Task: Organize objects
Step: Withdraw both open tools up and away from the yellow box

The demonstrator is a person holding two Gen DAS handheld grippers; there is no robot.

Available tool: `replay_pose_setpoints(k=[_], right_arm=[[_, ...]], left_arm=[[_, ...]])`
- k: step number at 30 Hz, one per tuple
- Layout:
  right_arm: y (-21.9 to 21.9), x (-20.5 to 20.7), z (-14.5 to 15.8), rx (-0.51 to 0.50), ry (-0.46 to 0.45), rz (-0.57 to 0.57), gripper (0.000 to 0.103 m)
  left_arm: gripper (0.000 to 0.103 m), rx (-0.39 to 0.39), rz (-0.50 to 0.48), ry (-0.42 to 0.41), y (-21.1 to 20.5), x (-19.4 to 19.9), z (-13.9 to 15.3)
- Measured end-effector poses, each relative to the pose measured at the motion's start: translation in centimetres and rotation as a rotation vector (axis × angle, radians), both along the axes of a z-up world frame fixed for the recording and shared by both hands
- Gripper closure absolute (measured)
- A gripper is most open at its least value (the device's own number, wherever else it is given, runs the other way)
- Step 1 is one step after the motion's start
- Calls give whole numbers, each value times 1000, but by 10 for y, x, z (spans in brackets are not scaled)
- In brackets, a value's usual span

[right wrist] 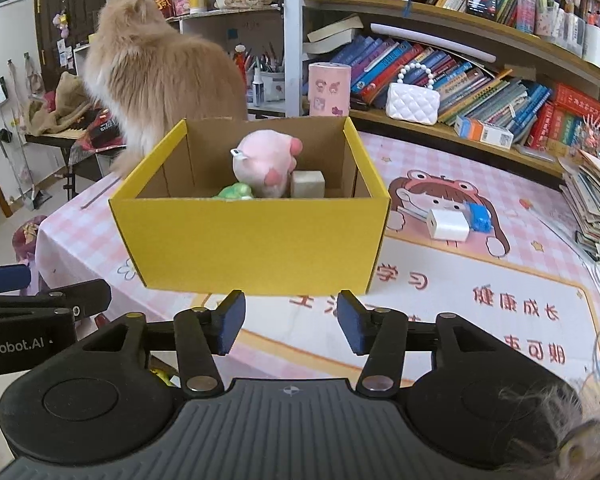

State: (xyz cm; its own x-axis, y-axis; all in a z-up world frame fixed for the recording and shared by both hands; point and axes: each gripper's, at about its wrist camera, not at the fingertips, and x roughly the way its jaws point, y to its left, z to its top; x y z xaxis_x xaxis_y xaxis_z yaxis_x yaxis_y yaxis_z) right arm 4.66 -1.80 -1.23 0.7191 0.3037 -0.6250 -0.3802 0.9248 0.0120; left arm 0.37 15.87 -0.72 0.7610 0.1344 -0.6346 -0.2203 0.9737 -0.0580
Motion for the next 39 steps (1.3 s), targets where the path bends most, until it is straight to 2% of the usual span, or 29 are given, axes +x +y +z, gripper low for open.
replay_pose_setpoints(k=[3,19,21,39], right_arm=[[-3,-6,0,-1,6,-10,53],[-30,-41,-5,-18,20,-127,46],[-35,-44,-6,-28,22,-143,43],[-103,-49,-12,-32,48,-359,42]], left_arm=[[11,-2,-10,5,-1,-5,0],[10,-17,-123,43,-27,-20,-9],[10,-24,-139,48,-31,-19,-11],[10,-21,-342,62,-95,6,-15]])
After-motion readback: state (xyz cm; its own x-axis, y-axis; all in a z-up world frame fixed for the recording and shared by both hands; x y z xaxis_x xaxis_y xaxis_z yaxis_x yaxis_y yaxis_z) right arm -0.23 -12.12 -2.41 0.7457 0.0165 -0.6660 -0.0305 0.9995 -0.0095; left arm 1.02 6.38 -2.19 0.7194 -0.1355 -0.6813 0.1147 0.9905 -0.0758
